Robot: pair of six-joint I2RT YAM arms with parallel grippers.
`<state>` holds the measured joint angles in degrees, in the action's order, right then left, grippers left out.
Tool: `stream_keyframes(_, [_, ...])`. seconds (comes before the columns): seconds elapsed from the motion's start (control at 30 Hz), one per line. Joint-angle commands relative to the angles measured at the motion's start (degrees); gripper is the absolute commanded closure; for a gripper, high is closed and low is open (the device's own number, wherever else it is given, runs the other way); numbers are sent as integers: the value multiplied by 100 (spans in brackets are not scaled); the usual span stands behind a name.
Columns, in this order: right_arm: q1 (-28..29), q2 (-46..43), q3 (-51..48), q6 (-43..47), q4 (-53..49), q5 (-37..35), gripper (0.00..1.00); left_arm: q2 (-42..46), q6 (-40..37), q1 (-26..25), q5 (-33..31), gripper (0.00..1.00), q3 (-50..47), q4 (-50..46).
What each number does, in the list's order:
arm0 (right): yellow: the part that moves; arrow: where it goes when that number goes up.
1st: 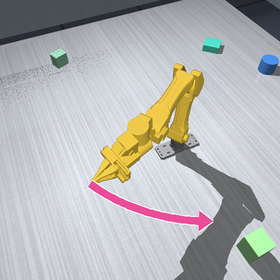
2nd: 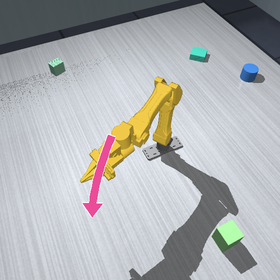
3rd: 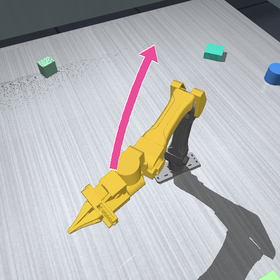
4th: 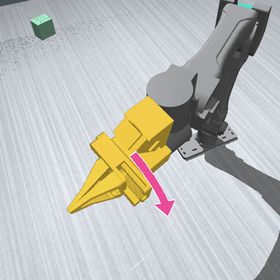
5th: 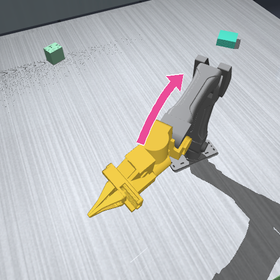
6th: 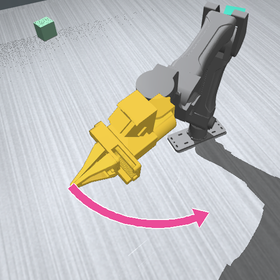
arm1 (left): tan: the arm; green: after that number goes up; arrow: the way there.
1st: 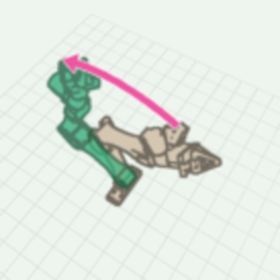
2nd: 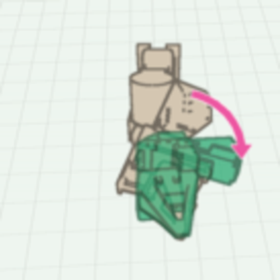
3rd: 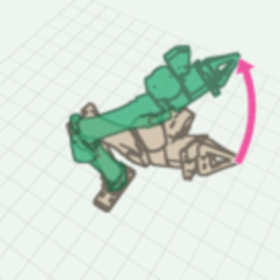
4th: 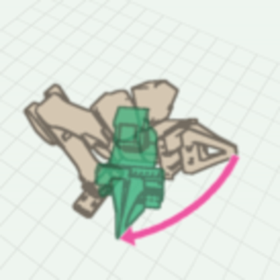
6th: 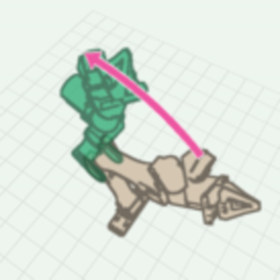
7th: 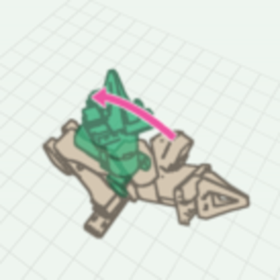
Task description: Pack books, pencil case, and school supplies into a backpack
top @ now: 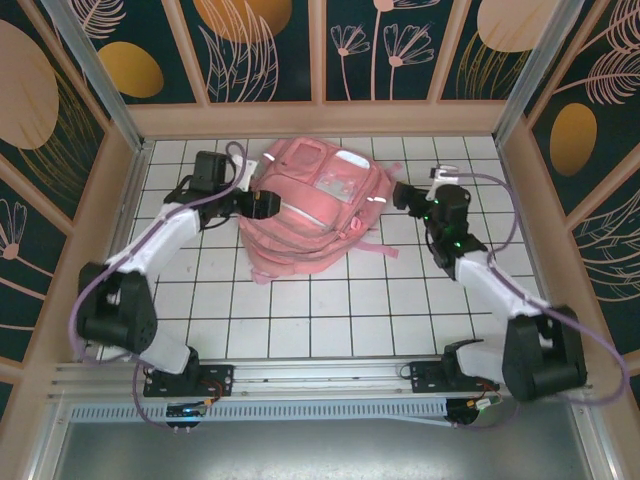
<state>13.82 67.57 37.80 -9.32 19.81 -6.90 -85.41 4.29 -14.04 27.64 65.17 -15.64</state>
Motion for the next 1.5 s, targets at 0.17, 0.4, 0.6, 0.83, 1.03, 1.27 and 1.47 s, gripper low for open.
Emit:
stream_keyframes(0.17, [-235, -1742, -1174, 1586, 1379, -1193, 1, 1984, -593, -3, -4205, 1, -2471, 3766])
stream_keyframes(0.4, [-816, -1209, -1795, 642, 1170, -1391, 1, 1463, -864, 519, -4011, 1, -4174, 6087])
stream_keyframes(0.6, [-1284, -555, -3407, 1300, 4442, 28, 1, 793, -548, 716, -3801, 1, -4693, 7230])
stream_keyframes(0.83, [-1424, 1389, -2883, 967, 5600, 634, 1, 174, -255, 984, -4039, 1, -5185, 8651])
stream_keyframes(1.03, [-1636, 2190, -2560, 731, 5668, 702, 1, -248, -35, 1281, -3627, 1, -5178, 9012])
stream_keyframes(1.27, [-1584, 2177, -2540, 963, 5572, 1148, 1, -231, -38, 1290, -3616, 1, -5154, 8910])
stream_keyframes(1.47, [-1661, 2182, -2473, 880, 5489, 1197, 1, -174, -32, 1290, -3667, 1, -5172, 8896])
